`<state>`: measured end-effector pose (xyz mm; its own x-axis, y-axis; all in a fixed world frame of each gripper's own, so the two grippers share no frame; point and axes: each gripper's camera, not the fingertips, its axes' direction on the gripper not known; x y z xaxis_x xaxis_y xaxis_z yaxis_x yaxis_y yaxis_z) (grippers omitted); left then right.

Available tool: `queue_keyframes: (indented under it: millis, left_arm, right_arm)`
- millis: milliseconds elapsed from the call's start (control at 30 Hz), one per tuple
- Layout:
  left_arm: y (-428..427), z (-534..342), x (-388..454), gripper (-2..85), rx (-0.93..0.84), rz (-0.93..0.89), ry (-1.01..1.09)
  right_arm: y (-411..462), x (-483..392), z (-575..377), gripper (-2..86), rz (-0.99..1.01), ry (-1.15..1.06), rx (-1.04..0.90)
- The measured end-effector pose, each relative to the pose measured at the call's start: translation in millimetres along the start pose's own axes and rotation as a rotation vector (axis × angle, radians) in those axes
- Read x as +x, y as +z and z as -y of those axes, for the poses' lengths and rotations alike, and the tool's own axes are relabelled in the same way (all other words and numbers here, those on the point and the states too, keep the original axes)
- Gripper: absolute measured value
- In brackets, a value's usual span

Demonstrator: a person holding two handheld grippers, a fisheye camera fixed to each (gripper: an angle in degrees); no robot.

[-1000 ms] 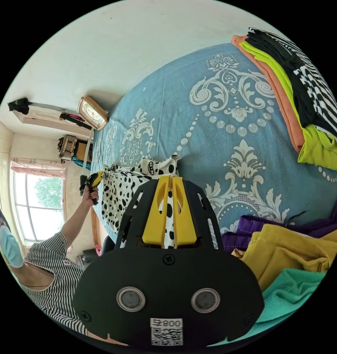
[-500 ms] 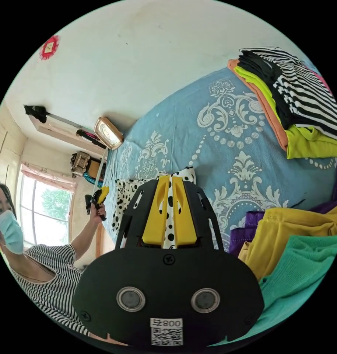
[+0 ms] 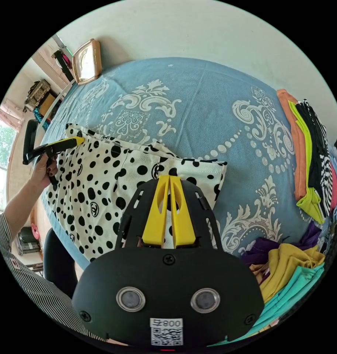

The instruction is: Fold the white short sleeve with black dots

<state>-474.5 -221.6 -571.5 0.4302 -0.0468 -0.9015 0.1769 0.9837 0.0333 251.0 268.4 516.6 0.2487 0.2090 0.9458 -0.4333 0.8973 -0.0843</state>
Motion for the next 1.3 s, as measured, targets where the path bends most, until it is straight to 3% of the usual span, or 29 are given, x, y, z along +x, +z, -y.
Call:
queue_keyframes:
  millis: [167, 333, 667, 833, 1300]
  left_arm:
    - [24, -16, 21, 3.9, 0.011, -0.054, 0.101]
    - [71, -20, 32, 1.4, -0.061, 0.112, 0.147]
    - [86, -47, 38, 1.2, 0.026, 0.046, 0.159]
    - [132, -52, 50, 1.6, -0.097, 0.209, 0.229]
    - [121, -80, 52, 1.0, 0.028, 0.157, 0.231]
  right_arm:
    - [-2, -4, -15, 0.2, 0.058, -0.012, 0.062]
    - [32, -20, -20, 0.4, 0.006, -0.041, -0.003]
    - [39, -22, -40, 0.0, 0.000, -0.058, 0.056]
    - [39, -15, -49, 0.0, 0.017, -0.042, 0.077]
    - [38, -6, -68, 1.3, 0.050, -0.005, 0.134]
